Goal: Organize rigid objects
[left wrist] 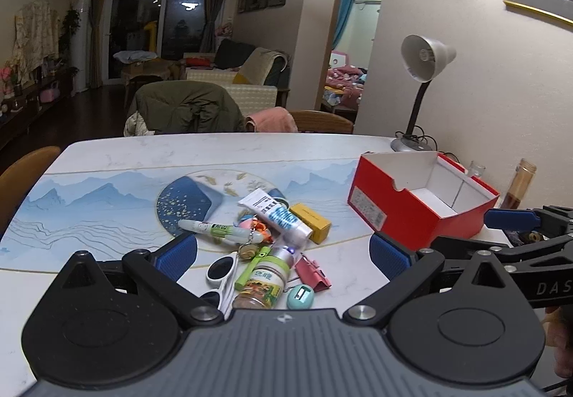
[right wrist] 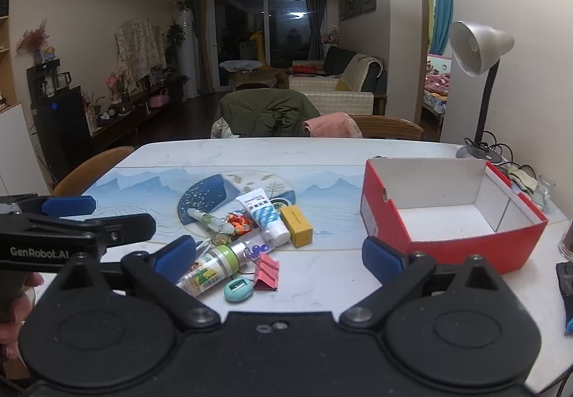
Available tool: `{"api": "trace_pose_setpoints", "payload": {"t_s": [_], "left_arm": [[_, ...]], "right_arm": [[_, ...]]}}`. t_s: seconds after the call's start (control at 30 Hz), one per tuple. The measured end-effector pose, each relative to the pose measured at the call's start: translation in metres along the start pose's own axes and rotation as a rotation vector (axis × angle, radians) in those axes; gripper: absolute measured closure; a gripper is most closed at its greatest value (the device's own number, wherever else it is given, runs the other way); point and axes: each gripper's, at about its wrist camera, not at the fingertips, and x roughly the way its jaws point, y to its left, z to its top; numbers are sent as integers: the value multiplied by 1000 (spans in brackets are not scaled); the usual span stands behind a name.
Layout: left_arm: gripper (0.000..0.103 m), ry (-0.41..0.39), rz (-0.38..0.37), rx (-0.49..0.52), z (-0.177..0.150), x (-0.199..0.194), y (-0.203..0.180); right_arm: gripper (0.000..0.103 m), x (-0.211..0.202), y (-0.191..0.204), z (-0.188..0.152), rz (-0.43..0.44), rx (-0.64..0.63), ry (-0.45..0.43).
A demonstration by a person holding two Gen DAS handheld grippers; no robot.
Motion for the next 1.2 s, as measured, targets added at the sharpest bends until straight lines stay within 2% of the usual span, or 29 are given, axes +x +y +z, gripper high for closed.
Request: {"api": "trace_pose_setpoints", "payload": {"t_s": [0.3,0.5,0.8,1.2], "left_arm": [[0,35,32,-40,-2,19,22],[0,71,106,-31,-16,39,48],[1,191,105,-76,-43,70,73],[2,270,117,-19,-42,125,87]], "right_arm": [[5,19,-2,5,2,17,27],[9,42,-6,2,2,24,82],[13,81,-4,-7,-1,1,165],[23,141,-1,-18,3,-20,287]]}}
